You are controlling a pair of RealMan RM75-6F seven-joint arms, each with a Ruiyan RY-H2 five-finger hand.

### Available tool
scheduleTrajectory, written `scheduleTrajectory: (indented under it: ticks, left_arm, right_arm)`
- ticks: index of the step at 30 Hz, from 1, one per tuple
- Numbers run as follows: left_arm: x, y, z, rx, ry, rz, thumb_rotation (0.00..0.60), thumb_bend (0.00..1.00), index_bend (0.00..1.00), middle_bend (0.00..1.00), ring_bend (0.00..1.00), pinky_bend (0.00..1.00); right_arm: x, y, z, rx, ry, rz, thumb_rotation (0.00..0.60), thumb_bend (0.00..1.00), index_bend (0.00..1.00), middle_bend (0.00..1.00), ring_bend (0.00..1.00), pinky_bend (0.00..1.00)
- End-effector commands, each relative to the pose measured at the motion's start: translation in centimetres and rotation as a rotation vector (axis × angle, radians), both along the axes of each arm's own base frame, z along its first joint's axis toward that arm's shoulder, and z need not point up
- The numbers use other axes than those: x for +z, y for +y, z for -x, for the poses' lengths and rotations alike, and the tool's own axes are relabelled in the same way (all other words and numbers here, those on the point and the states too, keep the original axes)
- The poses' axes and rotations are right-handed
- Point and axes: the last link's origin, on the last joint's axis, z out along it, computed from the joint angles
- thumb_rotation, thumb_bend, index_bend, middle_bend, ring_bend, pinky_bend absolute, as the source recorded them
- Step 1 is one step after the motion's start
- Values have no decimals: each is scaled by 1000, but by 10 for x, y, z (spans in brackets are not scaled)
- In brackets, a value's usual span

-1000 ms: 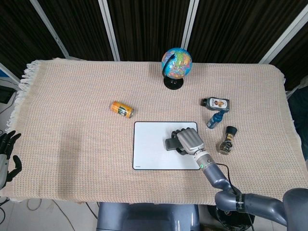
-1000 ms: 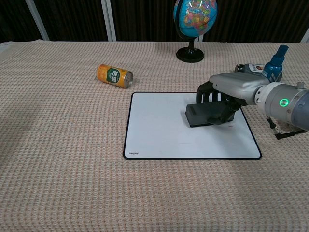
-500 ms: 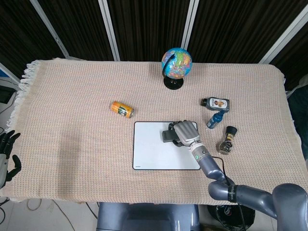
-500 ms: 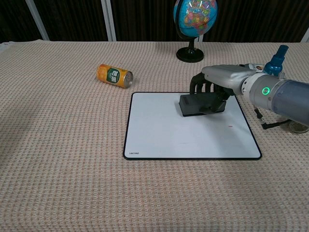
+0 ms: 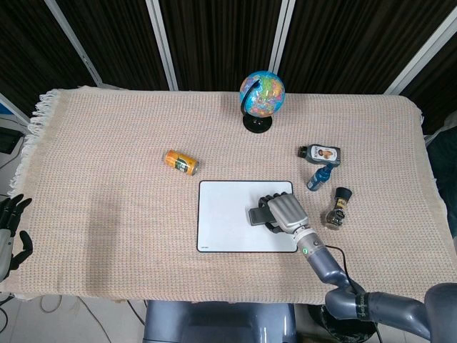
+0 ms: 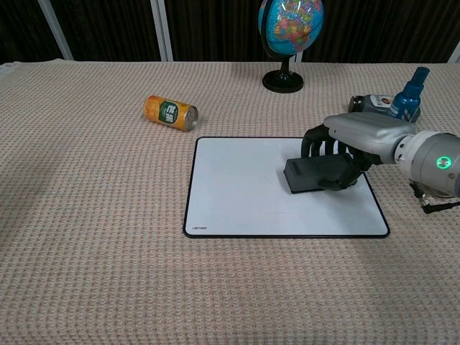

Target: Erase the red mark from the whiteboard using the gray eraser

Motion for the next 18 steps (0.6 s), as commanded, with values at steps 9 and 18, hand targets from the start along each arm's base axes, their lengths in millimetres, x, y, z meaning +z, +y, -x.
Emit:
scheduleTrajectory:
  ticks: [9,18]
  left_arm:
    - [-1,-1,0,-2,1,5,600,735,111,46,0,0]
    - [-1,-1,-1,-3,0,3,600,735,111,46,0,0]
  right_arm:
    - [13,39,10,11,-19,-29,600,478,677,592,543,416]
    - [16,40,6,5,-36,-34,600,477,677,592,543,416]
